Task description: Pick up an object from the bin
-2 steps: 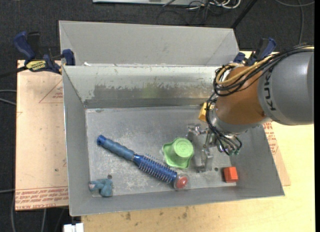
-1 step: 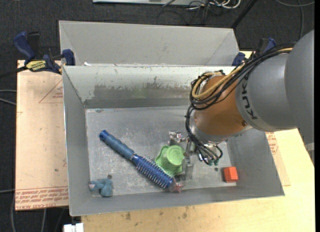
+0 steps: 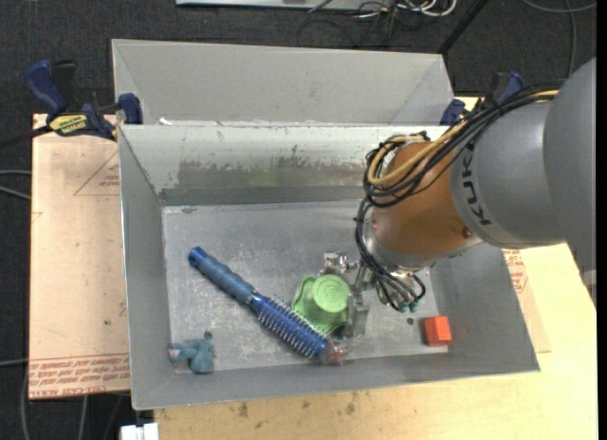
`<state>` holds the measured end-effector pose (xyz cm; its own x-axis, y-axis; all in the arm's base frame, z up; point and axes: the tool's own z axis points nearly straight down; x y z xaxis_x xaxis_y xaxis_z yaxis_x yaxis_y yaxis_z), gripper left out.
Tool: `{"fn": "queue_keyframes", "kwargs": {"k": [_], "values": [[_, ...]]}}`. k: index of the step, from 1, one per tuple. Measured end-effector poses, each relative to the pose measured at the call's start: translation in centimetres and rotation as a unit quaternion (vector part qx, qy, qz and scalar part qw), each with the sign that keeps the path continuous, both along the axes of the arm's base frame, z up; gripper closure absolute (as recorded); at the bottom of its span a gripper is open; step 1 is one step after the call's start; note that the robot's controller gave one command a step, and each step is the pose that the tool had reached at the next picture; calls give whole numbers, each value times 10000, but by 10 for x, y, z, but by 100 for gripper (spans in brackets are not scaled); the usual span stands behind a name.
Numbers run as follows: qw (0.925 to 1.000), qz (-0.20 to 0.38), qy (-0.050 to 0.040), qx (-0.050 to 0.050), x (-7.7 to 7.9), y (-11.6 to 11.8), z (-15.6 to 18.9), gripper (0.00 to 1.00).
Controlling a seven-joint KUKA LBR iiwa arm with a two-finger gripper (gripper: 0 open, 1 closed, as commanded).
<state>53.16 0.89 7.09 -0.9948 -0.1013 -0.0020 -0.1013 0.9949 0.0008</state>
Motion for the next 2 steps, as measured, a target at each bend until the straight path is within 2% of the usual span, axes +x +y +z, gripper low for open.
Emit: {"fn": "queue_keyframes", "kwargs": {"k": [1,2], "values": [[9992,392,-46,1,-21,32,192,100],[9749,2227,6,-7,-39,-4,190,100]]}}
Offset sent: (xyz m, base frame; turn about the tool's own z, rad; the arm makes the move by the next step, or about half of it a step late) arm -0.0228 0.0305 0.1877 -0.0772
